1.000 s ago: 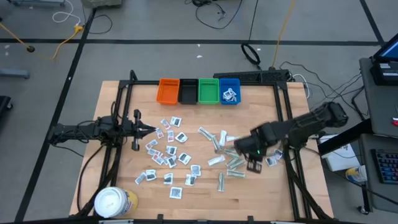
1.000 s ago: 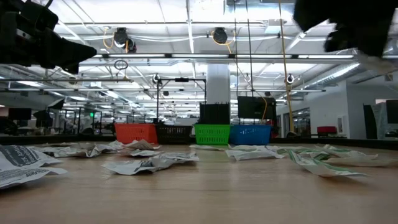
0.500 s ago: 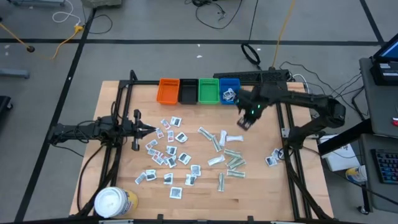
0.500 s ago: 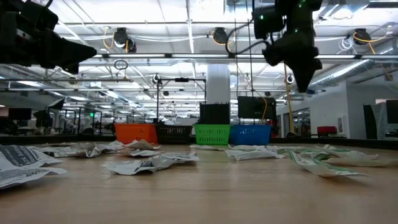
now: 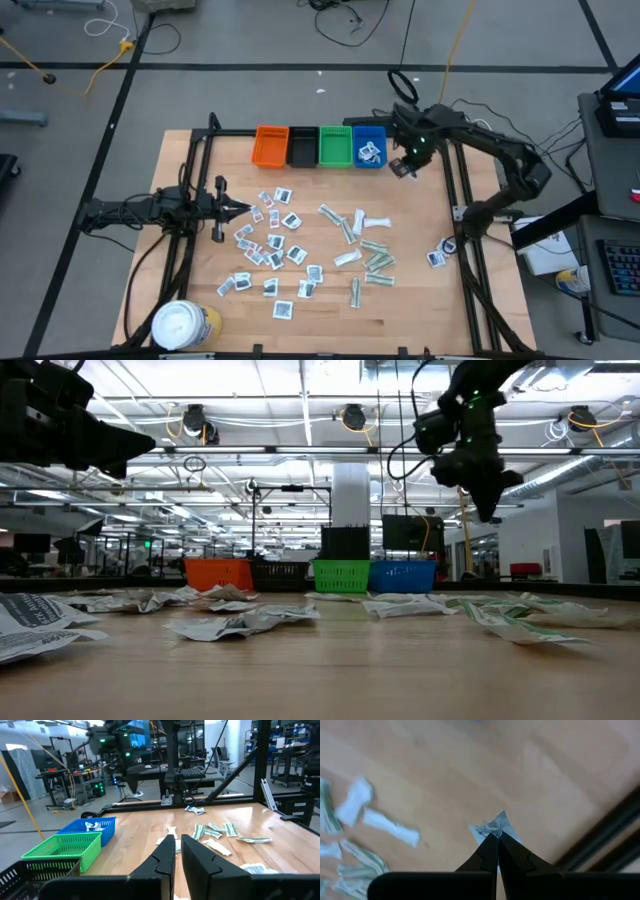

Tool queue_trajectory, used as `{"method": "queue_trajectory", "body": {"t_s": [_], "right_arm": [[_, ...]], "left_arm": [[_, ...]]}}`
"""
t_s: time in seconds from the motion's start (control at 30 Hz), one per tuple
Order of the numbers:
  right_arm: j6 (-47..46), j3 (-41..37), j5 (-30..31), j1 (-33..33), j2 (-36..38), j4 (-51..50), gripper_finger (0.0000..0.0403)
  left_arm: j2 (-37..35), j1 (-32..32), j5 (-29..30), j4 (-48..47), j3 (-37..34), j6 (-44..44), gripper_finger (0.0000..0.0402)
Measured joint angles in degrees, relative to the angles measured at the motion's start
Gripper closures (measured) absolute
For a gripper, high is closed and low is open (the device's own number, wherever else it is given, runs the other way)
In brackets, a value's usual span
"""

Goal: Pick & Place First Aid Supplies
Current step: Put the blue packet into the blue bin

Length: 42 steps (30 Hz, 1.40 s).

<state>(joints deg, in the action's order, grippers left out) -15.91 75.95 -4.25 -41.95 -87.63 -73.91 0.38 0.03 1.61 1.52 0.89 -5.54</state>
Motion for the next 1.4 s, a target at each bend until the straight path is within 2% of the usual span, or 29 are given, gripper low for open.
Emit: {"method": "queue_trajectory", "body": {"t_s": [0.43, 0.77, 1.4], "right_arm": [[8.5, 25.5, -0.3, -3.7, -21.6, -6.5, 0.0403], [13.1, 46.8, -0.3, -4.4, -35.1, -11.0, 0.0403], [12.3, 48.1, -0.3, -3.3, -43.7, -8.3, 0.0403]], "left_arm": [[0.0, 0.0, 0.0, 0.0, 0.0, 0.0, 0.0364], [0.0, 0.0, 0.0, 0.0, 0.0, 0.0, 0.0364], [0.0, 0.0, 0.0, 0.0, 0.0, 0.0, 0.0364]]}}
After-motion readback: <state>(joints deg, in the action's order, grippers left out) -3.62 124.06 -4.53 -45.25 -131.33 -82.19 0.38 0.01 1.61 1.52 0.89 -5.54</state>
